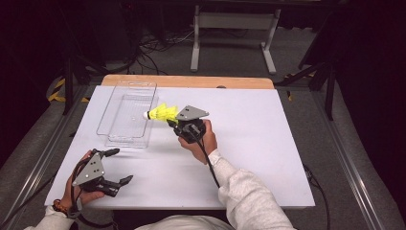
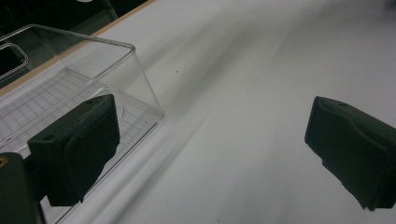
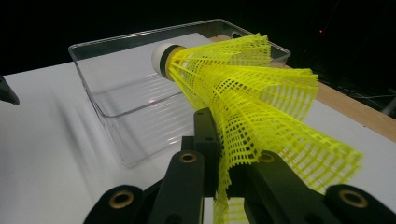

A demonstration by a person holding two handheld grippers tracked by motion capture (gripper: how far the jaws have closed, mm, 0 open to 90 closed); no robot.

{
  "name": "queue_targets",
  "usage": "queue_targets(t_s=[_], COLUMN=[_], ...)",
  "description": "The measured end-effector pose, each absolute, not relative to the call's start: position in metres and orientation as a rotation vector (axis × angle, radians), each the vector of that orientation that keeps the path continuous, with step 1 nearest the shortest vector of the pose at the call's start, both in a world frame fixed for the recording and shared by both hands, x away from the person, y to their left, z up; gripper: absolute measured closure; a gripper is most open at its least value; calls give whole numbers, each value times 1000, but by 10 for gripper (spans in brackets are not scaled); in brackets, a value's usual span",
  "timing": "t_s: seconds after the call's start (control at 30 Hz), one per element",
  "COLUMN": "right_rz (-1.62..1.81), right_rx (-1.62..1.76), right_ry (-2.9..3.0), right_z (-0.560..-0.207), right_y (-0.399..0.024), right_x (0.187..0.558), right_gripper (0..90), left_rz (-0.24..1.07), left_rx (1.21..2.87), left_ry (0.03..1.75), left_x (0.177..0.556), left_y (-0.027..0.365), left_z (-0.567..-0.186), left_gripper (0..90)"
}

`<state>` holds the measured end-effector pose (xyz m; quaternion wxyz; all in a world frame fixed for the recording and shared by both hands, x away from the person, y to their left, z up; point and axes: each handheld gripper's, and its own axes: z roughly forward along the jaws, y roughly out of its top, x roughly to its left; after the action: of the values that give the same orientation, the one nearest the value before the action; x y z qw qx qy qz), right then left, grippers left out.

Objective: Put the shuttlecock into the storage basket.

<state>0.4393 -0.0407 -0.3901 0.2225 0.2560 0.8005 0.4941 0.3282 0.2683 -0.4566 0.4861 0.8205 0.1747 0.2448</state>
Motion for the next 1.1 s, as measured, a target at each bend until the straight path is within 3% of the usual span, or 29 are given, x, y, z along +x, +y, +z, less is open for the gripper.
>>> queue_targets(t_s=[1.1], right_rz=[1366], right_rx=[593], right_ry=[2291], right_z=[-381], right_y=[15], right_x=[448], right_gripper=[880], left_rz=[593], left_rx=[1985], left_ry=[429], left_x=[325], left_y=[270], left_z=[-456], left_gripper=[42])
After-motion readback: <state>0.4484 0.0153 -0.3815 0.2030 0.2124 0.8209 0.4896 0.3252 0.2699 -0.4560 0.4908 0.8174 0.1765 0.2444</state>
